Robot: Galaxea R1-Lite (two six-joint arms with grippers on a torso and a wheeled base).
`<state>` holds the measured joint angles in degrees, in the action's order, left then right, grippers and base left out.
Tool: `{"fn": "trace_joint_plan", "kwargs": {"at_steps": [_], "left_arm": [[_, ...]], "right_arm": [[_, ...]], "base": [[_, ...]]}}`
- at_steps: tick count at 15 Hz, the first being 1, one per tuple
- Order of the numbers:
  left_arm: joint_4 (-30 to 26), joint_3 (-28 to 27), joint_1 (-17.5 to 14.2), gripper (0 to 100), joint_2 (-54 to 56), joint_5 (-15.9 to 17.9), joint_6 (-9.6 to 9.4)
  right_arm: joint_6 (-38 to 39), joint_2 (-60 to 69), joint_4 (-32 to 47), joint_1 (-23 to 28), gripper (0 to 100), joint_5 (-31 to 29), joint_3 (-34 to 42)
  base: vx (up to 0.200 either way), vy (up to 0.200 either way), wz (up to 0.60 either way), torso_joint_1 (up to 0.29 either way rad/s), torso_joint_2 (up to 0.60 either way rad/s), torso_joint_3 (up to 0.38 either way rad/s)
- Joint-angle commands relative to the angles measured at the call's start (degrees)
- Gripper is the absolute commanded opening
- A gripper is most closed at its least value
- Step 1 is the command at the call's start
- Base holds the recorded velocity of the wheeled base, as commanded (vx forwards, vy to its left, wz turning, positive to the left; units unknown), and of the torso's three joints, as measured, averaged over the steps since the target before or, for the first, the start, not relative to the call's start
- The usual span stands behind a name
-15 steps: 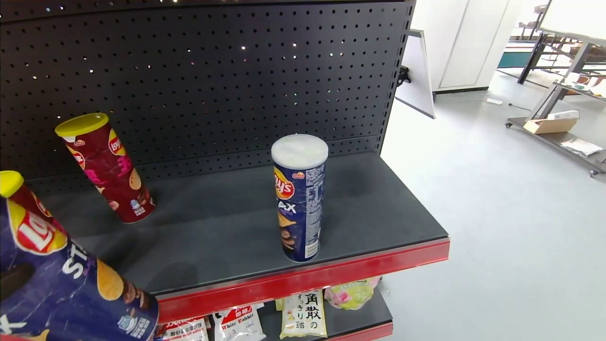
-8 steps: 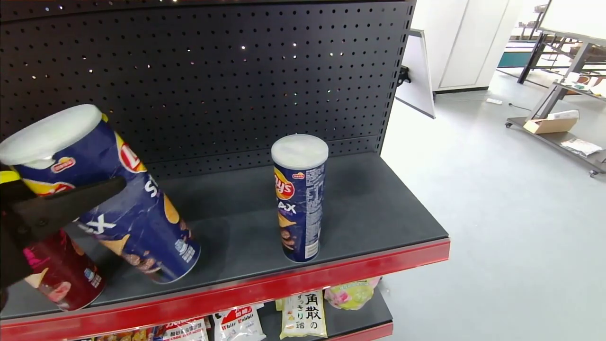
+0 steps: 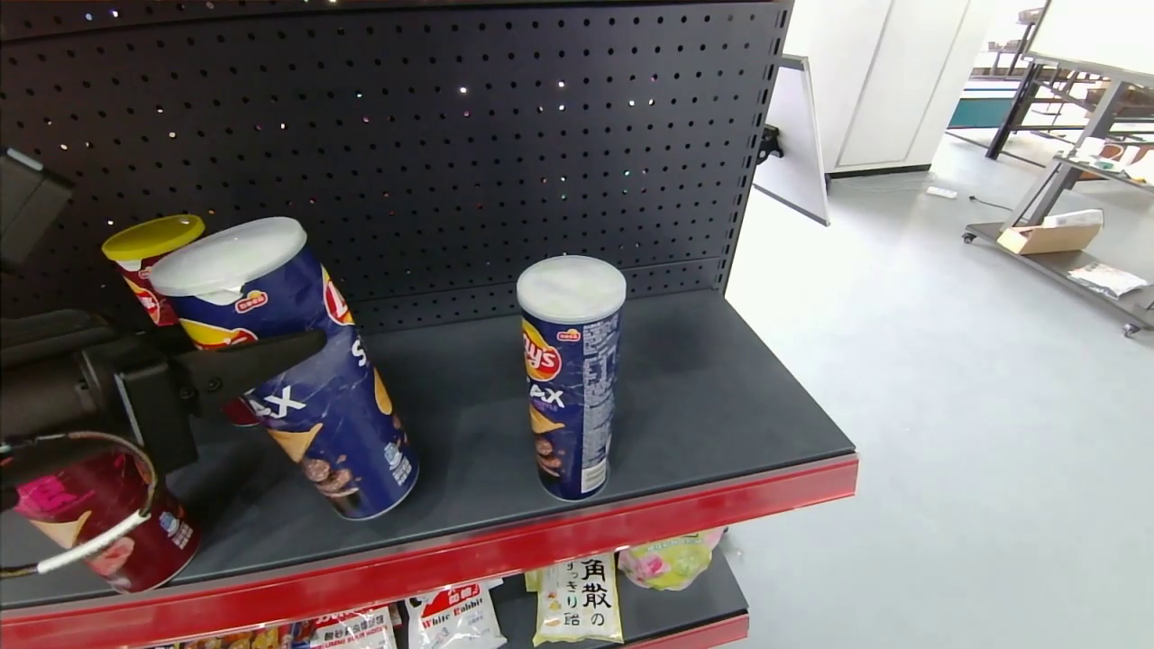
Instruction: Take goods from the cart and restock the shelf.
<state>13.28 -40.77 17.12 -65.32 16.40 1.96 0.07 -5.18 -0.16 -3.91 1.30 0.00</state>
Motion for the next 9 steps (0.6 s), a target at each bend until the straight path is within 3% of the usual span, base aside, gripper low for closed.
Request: {"fn": "trace_joint_plan", "kwargs": {"at_steps": [1,2,9], "left_arm": [[0.0,0.2,0.0,0,-1.0,0.5,0.06],[0.0,-0.2,-0.1,0,-1.7,1.1,0.06],[2.1,-0.2,-0.1,0,-6.9,1.5,-0.12]], "right_arm": [[0.0,1.2,0.0,2.4,100,0.0,0.0],[0.0,2.8,0.0,5.4,100,-0.1,0.0],[0.0,5.2,0.0,4.0,100,-0.1,0.0]], "base": [[0.000,0.000,0.00,0.000,0.00,0.000],[0.000,0.000,0.00,0.000,0.00,0.000],[0.000,0.000,0.00,0.000,0.00,0.000]]}}
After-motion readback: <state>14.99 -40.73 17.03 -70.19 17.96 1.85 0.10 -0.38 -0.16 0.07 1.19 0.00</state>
